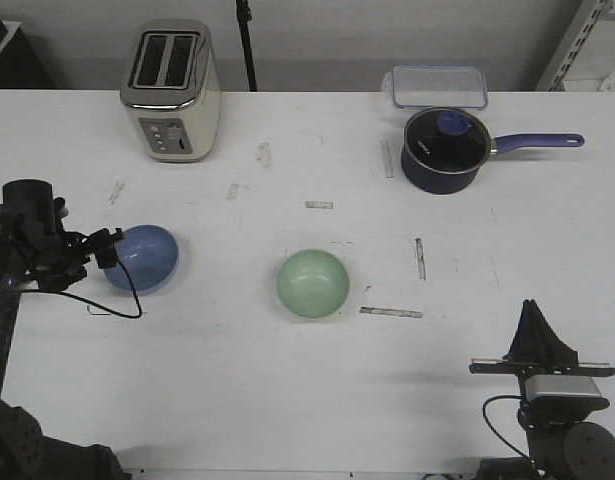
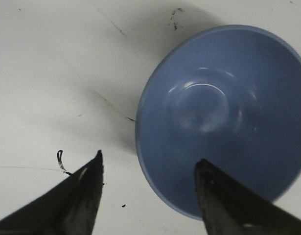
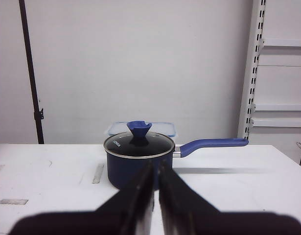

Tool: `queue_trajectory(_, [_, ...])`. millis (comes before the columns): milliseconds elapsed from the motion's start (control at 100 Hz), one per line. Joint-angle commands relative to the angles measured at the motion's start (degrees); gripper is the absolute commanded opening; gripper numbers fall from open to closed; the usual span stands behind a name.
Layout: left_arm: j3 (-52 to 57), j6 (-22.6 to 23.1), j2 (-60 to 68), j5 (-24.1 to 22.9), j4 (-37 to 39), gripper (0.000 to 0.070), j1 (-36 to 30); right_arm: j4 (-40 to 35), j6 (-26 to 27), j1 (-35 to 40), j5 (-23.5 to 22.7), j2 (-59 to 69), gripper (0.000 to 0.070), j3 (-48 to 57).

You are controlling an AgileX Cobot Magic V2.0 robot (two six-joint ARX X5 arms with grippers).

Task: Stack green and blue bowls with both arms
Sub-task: 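Reach the left gripper to the light blue bowl's rim and grasp it, then lift the blue bowl with the left gripper over the green bowl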

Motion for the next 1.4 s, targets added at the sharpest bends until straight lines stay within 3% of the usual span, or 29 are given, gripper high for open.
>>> queue_trajectory(0, [1.01,-0.50,2.23,0.42,0.63,0.0468,0.85,0.63,-0.66,0.00,0.02,-0.13,0.0007,0.15])
queue_trajectory(450, [1.01,0.44,11.78,0.31,4.22,0.0425,0.70,0.66,-0.66,0.00,0.02,-0.11,0.0007,0.15])
queue_trajectory(510, [1.01,0.46,12.07,0.31,4.74,0.0333,0.70,0.66,-0.66,0.00,0.02,-0.13,0.0007,0.15])
queue_trajectory(610, [1.01,0.42,12.11,0.33,5.55,0.0066,0.66,0.66,-0.66,0.00,0.02,-0.13,0.0007,0.15])
queue_trajectory(680, [1.01,0.42,12.09,0.33,5.53,0.0002,0.66,0.66,-0.66,0.00,0.02,-0.13,0.0007,0.15])
queue_trajectory(1000, [4.70,-0.07,10.54,0.61,0.79,0.0001,-1.20,0.68,-0.66,0.00,0.02,-0.13,0.0007,0.15])
queue_trajectory(1120, [9.44,-0.09,10.05,3.15,-2.54,0.0001,-3.02,0.68,-0.66,0.00,0.02,-0.13,0.0007,0.15])
queue_trajectory(1260, [15.30,-0.15,10.05,4.68,-6.16,0.0001,-7.98,0.68,-0.66,0.00,0.02,-0.13,0.0007,0.15])
queue_trajectory(1390, [18.53,-2.95,10.05,4.68,-6.10,0.0001,-14.03,0.66,-0.66,0.00,0.02,-0.13,0.0007,0.15])
